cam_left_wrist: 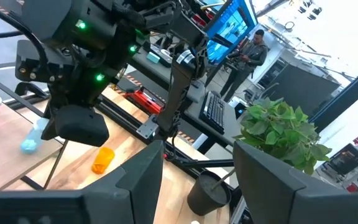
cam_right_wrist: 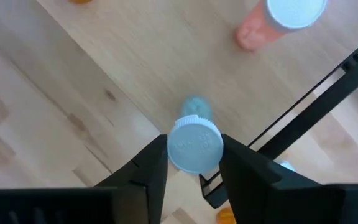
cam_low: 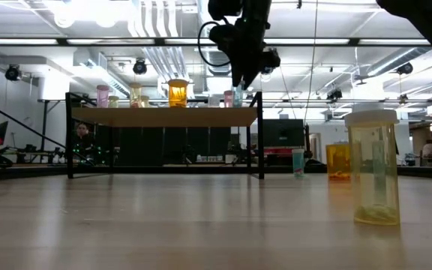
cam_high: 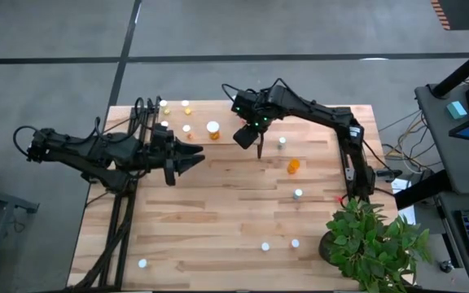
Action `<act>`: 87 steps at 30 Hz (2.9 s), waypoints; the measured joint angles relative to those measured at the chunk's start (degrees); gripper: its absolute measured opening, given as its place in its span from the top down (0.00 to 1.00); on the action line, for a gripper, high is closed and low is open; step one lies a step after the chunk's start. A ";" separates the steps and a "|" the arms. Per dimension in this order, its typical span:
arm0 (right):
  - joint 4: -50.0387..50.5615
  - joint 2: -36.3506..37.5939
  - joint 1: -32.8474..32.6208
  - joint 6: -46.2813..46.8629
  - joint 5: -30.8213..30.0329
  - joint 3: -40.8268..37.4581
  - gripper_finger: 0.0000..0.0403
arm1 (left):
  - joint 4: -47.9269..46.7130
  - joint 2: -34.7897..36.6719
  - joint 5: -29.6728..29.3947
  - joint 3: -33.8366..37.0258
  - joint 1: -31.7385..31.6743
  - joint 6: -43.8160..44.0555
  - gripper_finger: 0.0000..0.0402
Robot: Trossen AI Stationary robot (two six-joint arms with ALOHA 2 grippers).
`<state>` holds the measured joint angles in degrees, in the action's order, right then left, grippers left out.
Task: Pick and place medicine bottles onto shelf by color
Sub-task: Put the blue pill bottle on the shelf, then put the yellow pill bottle on the shelf
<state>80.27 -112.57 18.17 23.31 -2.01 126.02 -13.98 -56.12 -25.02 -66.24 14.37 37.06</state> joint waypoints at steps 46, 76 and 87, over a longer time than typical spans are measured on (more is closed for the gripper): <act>-13.25 15.75 -15.88 -1.49 -22.05 -0.02 0.53 | -34.38 -23.65 37.39 -0.31 35.33 81.83 0.56; -13.25 14.27 -17.53 -0.64 -21.58 -0.02 0.53 | -39.21 -38.27 39.15 2.99 43.87 87.95 0.47; -13.25 14.29 -17.79 -0.37 -21.58 -0.02 0.53 | -38.70 -38.27 39.13 2.99 43.93 88.01 0.74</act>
<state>67.02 -98.28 0.39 22.94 -23.59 125.99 -52.68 -94.39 14.11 -63.24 58.30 125.08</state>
